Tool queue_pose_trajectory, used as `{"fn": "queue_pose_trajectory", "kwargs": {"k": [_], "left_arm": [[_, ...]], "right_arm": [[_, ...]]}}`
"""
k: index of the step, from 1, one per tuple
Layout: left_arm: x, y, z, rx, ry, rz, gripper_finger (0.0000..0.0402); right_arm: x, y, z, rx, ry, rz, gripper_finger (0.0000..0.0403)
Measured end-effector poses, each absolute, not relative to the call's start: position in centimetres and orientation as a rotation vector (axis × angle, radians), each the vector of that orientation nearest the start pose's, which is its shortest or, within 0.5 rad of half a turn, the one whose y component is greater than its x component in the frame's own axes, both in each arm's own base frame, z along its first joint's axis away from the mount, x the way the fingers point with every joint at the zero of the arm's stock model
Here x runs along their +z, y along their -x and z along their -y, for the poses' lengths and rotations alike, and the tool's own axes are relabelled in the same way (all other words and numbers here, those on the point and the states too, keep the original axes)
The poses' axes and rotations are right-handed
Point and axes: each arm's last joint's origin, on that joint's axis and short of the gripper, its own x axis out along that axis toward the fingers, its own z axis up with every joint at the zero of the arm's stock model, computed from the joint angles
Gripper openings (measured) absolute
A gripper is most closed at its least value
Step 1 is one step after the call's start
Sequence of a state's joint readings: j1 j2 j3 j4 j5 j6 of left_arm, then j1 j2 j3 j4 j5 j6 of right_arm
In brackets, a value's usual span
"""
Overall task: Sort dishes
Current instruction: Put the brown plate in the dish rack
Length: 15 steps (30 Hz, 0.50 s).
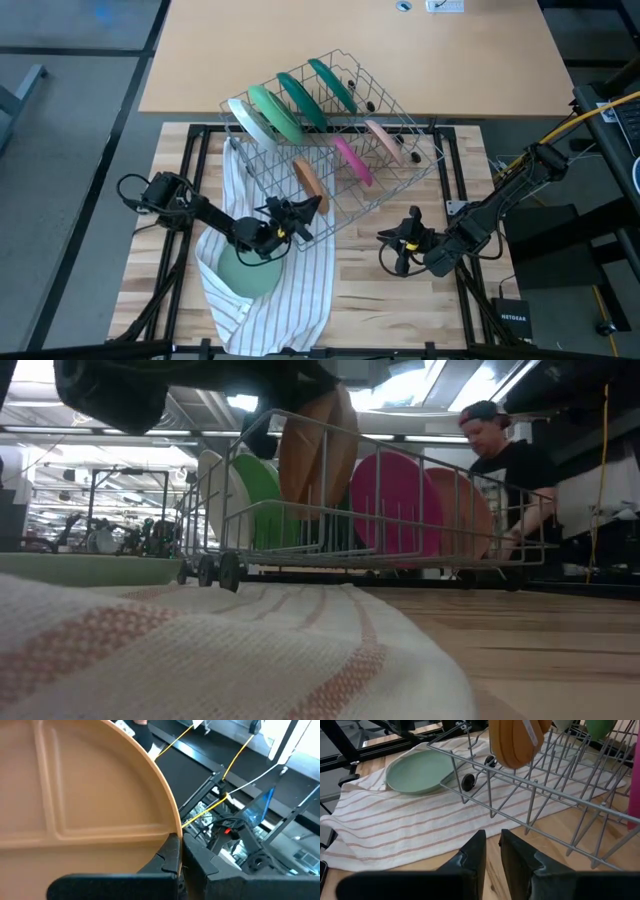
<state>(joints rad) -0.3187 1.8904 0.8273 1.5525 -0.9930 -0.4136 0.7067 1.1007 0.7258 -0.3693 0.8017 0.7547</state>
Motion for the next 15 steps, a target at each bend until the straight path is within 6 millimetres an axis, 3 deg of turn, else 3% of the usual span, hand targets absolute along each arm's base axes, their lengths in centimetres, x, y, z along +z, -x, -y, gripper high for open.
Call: {"fn": "queue_pose_trajectory", "kwargs": {"k": [15], "left_arm": [[18.0, -33.4, 8.7, 0.583, 0.890, 0.452, 0.0003]], "right_arm": [[24.5, -17.7, -12.4, -0.280, -0.226, -0.468, 0.0062]]}}
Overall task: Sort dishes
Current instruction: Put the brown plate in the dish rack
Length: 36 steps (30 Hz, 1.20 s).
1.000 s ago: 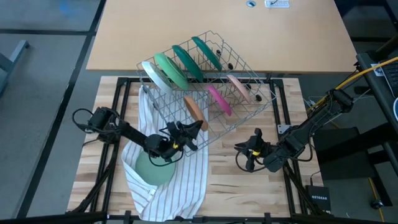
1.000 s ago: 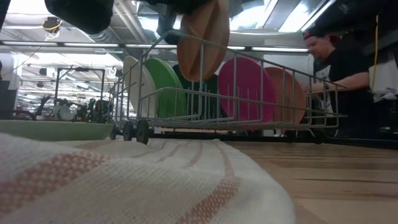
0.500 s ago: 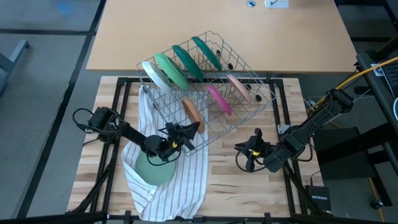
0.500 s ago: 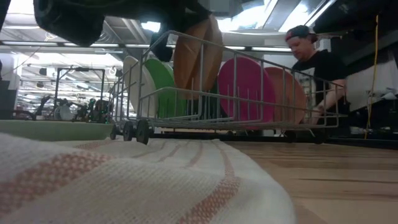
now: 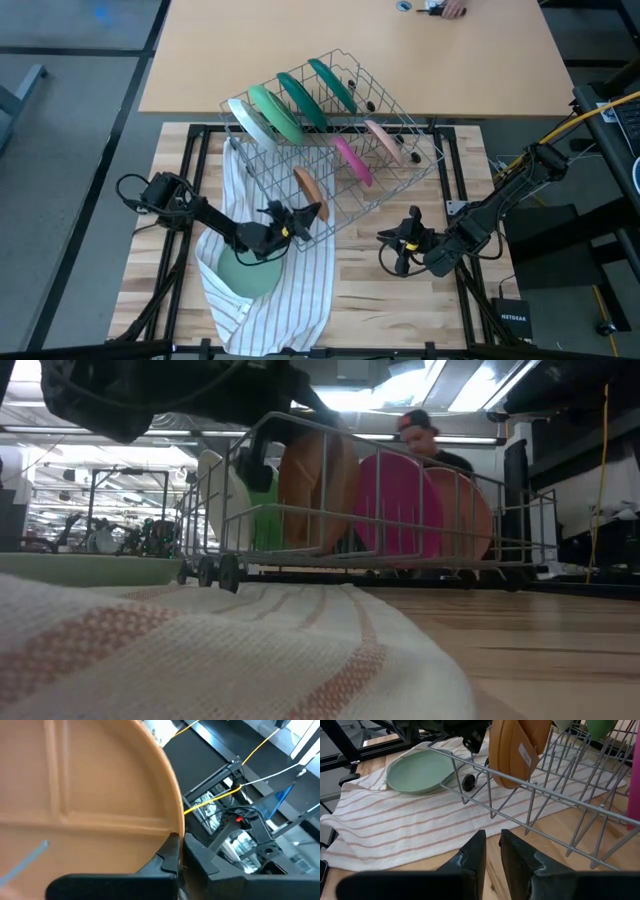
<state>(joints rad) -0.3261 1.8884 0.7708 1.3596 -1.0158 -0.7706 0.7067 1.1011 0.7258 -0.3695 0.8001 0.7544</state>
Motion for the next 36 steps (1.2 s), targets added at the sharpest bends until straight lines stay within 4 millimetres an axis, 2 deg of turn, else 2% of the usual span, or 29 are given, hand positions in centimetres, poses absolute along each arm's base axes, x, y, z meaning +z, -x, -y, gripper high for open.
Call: {"fn": "queue_pose_trajectory", "kwargs": {"k": [5, 15, 24, 36], "left_arm": [[17.8, -33.2, 9.6, 0.553, 0.899, 0.425, 0.0021], [17.8, -32.4, 11.7, 0.529, 0.824, 0.377, 0.0084], [17.9, -32.3, 11.7, 0.591, 0.815, 0.396, 0.0135], [17.8, -32.1, 10.9, 0.755, 0.884, 0.479, 0.0143]], "right_arm": [[24.5, -17.7, -12.4, -0.274, -0.228, -0.473, 0.0062], [24.5, -17.7, -12.5, -0.254, -0.235, -0.487, 0.0062], [24.5, -17.7, -12.5, -0.233, -0.242, -0.503, 0.0062], [24.5, -17.7, -12.5, -0.233, -0.242, -0.503, 0.0062]]}}
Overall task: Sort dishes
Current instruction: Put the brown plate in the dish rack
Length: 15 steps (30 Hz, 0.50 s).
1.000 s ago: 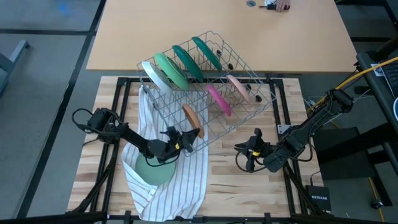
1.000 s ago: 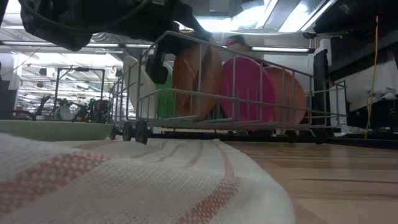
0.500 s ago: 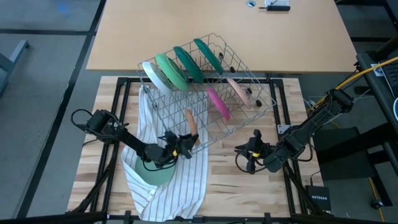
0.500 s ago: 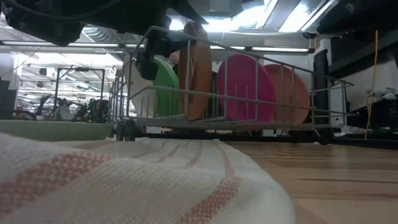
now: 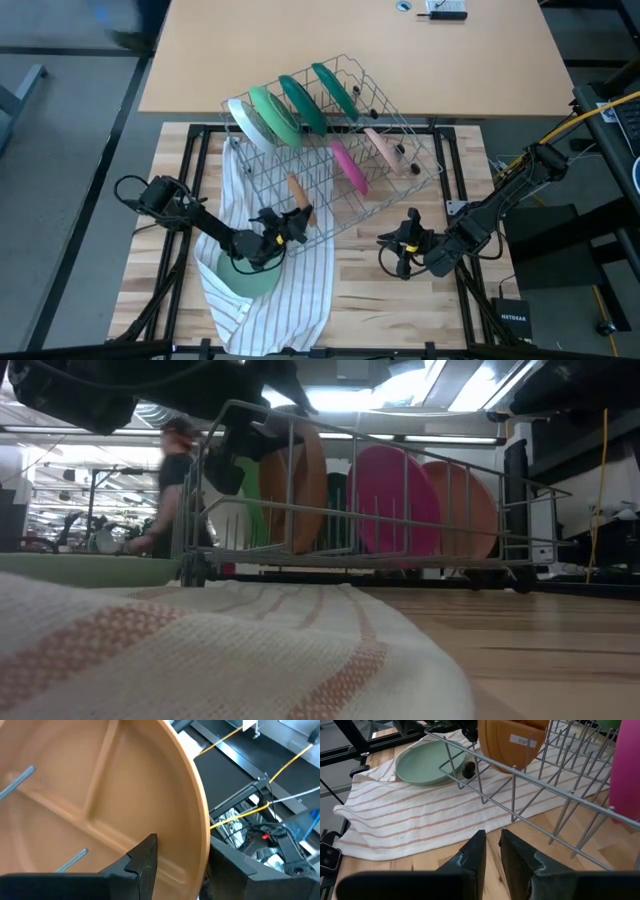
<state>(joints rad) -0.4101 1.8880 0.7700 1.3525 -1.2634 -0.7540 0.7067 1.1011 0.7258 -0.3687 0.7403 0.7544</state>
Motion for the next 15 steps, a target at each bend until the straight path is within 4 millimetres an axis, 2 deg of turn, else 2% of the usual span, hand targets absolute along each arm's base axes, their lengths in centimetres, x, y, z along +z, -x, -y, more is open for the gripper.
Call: {"fn": "queue_pose_trajectory", "kwargs": {"k": [8, 15], "left_arm": [[17.82, -32.29, 10.21, 0.772, 0.950, 0.525, 0.0144], [17.82, -32.17, 10.60, 0.779, 0.851, 0.472, 0.0176]], "right_arm": [[24.45, -17.70, -12.54, -0.233, -0.242, -0.503, 0.0062], [24.45, -17.69, -12.55, -0.229, -0.244, -0.506, 0.0062]]}}
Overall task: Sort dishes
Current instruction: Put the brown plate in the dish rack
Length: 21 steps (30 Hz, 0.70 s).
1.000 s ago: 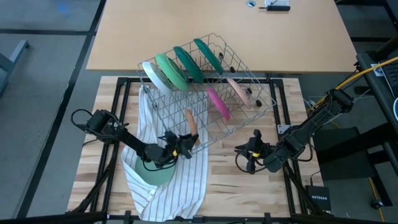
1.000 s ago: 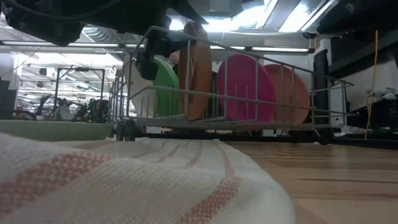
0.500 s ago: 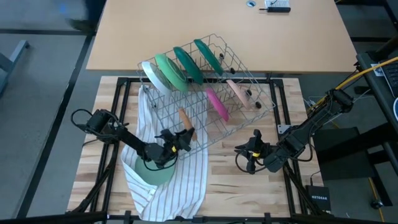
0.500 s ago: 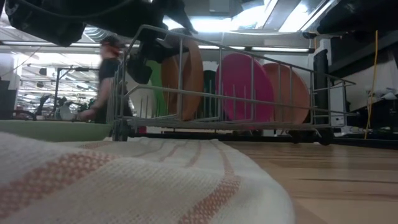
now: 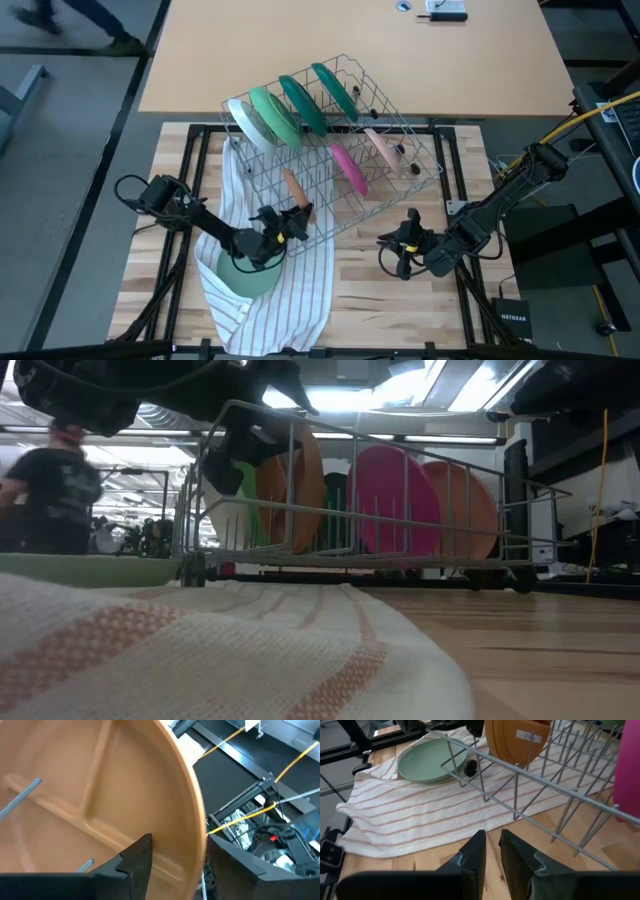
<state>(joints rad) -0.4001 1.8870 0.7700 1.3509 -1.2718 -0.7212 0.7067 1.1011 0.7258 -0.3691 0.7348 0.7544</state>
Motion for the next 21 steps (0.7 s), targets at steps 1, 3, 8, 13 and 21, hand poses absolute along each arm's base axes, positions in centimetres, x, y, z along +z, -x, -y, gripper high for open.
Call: {"fn": "queue_pose_trajectory", "kwargs": {"k": [1, 3, 8, 13, 21], "left_arm": [[17.8, -32.1, 10.7, 0.775, 0.839, 0.464, 0.0181], [17.8, -32.0, 10.9, 0.777, 0.827, 0.457, 0.0190], [17.8, -31.7, 11.3, 0.807, 0.811, 0.453, 0.0196], [17.7, -30.3, 11.5, 0.786, 0.825, 0.443, 0.0196], [17.5, -28.5, 12.1, 0.745, 0.864, 0.432, 0.0196]], "right_arm": [[24.4, -17.7, -12.6, -0.221, -0.247, -0.512, 0.0062], [24.4, -17.7, -12.6, -0.210, -0.250, -0.521, 0.0062], [24.4, -17.7, -12.7, -0.198, -0.255, -0.529, 0.0062], [24.4, -17.7, -12.7, -0.191, -0.257, -0.534, 0.0062], [24.4, -17.7, -12.7, -0.192, -0.257, -0.533, 0.0062]]}}
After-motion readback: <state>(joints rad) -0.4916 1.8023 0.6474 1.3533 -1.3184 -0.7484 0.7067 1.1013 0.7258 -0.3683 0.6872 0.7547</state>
